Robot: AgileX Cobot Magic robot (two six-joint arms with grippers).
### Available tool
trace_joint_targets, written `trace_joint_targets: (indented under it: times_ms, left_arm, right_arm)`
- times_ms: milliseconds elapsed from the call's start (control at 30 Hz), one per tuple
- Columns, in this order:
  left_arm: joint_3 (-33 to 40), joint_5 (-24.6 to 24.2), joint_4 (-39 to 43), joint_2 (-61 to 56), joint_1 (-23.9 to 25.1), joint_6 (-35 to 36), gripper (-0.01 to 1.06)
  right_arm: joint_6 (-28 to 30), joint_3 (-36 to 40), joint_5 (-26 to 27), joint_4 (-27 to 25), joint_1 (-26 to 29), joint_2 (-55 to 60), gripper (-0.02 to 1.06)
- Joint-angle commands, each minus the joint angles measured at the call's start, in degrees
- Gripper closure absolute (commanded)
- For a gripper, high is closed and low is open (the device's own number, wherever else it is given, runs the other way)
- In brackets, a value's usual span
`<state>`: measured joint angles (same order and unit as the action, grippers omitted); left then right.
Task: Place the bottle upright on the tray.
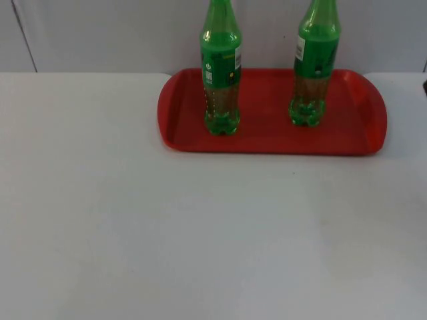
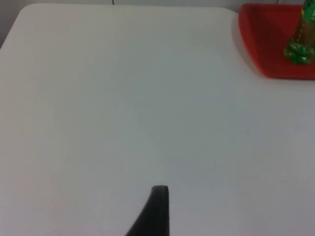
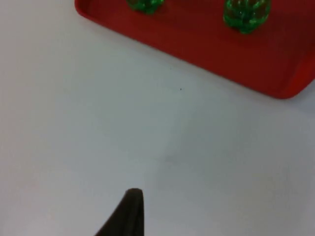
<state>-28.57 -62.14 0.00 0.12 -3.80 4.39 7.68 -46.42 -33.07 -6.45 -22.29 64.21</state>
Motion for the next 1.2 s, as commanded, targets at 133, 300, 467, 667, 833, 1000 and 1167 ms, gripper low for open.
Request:
trace_joint_targets:
  times_ms: [133,300,467,667,833,1000,1167]
  left_arm:
    - [0.25,0.58,-0.64,-0.12,-0.33,0.14,0.20]
    - [0.25,0.58,-0.64,-0.12,-0.33,0.14,0.20]
    - [0.25,0.58,-0.64,-0.12,-0.33,0.14,0.20]
    - [0.25,0.58,-0.64,-0.12,-0.33,0.14,0.20]
    - [0.25,0.58,-0.64,-0.12,-0.33,0.14,0.20]
    - [0.25,0.58,-0.64,-0.12,-0.33,0.14,0.20]
    - [0.25,0.58,-0.64,-0.12,-0.33,0.14,0.20]
  right_arm:
    - [0.74,4.37,0.27,-0.12,-0.42,-12.21,-0.01]
    - [0.74,6.83,-0.16,-0.22,-0.42,-20.02,-0.01]
    - [0.74,9.16,-1.52,-0.33,-0.42,-27.92,-0.01]
    - [0.74,10.91,-3.85,-0.19,-0.42,-35.37,-0.01]
    - [0.74,12.97,-5.95,-0.19,-0.42,-41.00,-0.01]
    - [0.34,14.76,-9.58,-0.07,-0.42,-46.70,-0.01]
    - [0.34,14.88,-13.87,0.27,-0.42,-52.09,-0.01]
